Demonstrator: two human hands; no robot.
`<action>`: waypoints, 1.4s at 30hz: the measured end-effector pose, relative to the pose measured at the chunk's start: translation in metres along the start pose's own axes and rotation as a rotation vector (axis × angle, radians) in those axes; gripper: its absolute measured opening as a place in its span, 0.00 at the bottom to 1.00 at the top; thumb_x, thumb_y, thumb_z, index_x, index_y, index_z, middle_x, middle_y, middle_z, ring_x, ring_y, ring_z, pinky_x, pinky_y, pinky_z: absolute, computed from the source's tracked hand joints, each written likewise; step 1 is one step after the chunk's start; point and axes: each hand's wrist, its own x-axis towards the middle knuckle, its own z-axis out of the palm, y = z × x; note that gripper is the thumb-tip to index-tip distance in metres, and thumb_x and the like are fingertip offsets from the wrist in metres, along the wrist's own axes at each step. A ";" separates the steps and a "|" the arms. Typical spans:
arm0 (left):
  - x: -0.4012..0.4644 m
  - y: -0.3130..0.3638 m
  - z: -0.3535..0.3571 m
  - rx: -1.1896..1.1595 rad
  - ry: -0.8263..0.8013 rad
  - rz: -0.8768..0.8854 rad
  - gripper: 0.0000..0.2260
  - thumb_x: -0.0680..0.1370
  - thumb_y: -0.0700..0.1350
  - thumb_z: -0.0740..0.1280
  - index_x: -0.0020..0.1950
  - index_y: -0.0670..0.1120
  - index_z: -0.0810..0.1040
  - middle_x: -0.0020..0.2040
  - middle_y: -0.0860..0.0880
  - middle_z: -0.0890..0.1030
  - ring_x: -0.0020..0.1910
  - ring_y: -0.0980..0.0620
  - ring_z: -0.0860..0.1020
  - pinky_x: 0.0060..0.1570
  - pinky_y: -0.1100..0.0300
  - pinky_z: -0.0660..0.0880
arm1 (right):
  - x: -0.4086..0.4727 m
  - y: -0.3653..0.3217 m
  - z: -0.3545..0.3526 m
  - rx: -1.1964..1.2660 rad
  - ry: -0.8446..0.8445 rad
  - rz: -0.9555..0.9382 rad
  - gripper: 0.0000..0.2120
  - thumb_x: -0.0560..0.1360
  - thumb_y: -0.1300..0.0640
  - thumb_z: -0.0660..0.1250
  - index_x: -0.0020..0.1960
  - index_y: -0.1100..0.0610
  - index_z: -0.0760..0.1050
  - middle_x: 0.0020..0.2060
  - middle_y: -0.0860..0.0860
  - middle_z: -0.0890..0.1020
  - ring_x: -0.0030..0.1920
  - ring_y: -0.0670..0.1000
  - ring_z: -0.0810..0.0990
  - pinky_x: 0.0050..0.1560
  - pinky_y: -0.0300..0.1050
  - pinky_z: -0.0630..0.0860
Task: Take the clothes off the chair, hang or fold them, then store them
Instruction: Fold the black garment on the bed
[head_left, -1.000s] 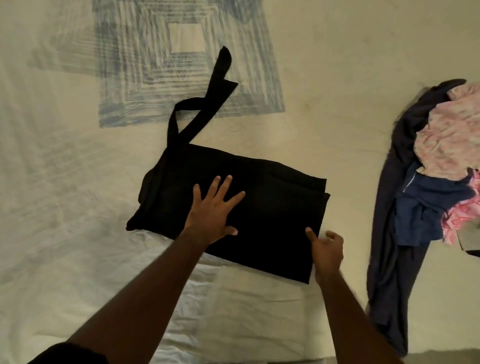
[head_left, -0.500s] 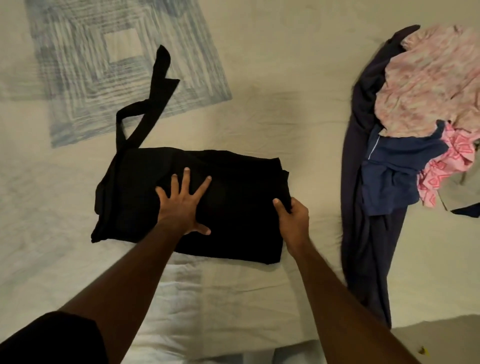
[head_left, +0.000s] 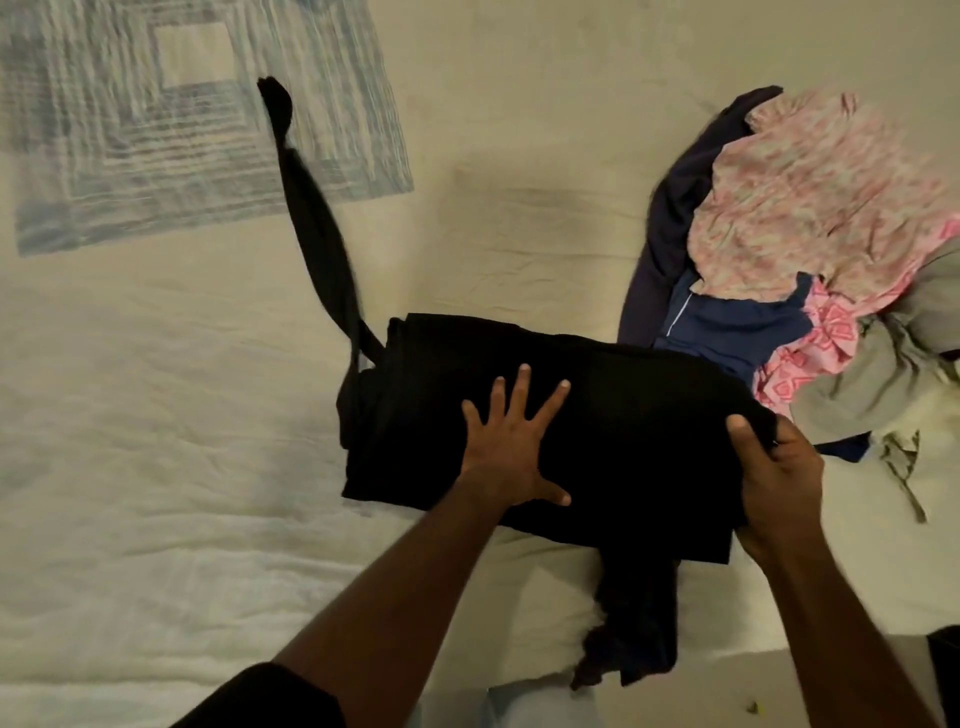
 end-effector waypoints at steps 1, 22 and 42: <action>-0.002 0.003 -0.001 -0.039 0.019 0.020 0.62 0.63 0.71 0.75 0.79 0.63 0.32 0.81 0.46 0.32 0.80 0.38 0.38 0.71 0.25 0.45 | 0.000 -0.008 -0.003 -0.018 -0.019 -0.014 0.18 0.74 0.45 0.70 0.59 0.55 0.81 0.53 0.54 0.86 0.56 0.56 0.84 0.56 0.50 0.83; -0.055 -0.209 -0.046 -0.878 0.489 -0.544 0.12 0.82 0.54 0.65 0.56 0.47 0.78 0.49 0.47 0.82 0.50 0.46 0.81 0.55 0.48 0.79 | -0.119 -0.018 0.315 -0.592 -0.557 -0.218 0.25 0.82 0.49 0.65 0.77 0.51 0.65 0.62 0.59 0.80 0.60 0.59 0.81 0.60 0.50 0.79; -0.030 -0.169 -0.060 -1.152 0.073 -0.636 0.45 0.63 0.57 0.83 0.74 0.42 0.69 0.68 0.44 0.76 0.67 0.43 0.75 0.65 0.50 0.76 | -0.021 0.014 0.210 -0.200 -0.397 0.328 0.32 0.71 0.47 0.78 0.70 0.55 0.71 0.60 0.48 0.81 0.60 0.52 0.81 0.63 0.52 0.79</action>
